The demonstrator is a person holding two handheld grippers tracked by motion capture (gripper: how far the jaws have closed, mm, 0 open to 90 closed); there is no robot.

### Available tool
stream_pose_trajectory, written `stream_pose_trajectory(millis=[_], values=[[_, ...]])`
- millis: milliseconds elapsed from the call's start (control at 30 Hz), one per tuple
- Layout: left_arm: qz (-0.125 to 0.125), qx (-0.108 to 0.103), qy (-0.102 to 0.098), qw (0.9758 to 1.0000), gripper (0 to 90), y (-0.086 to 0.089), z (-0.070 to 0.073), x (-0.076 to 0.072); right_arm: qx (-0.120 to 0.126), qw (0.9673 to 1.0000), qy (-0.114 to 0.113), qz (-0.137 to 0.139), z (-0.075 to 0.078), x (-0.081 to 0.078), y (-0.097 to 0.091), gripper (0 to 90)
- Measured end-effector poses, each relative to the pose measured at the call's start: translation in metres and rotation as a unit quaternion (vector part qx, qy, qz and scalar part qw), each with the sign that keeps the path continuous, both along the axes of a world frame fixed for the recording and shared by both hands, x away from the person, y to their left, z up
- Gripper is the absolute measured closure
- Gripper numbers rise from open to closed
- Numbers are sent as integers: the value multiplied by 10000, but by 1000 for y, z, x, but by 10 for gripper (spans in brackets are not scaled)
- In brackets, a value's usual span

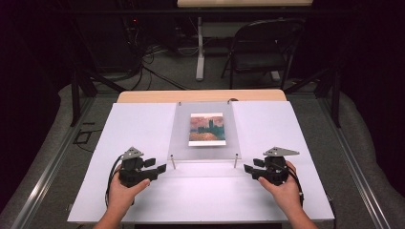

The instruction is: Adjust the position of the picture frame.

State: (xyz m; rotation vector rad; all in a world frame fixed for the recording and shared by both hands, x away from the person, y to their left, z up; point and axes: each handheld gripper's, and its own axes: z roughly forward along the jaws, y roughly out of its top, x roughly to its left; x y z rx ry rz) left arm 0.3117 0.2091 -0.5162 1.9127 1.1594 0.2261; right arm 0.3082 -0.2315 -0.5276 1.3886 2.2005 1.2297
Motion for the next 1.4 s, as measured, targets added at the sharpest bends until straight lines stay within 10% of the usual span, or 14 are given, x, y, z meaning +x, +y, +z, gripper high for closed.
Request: stream_pose_trajectory(millis=[600,1400], values=[[-40,-45,18,10000,395,0,28,14,-293,9993,-194,132,33,8,-3,432],[306,152,261,9991,425,-6,70,98,-277,9992,236,184,71,93,10,513]])
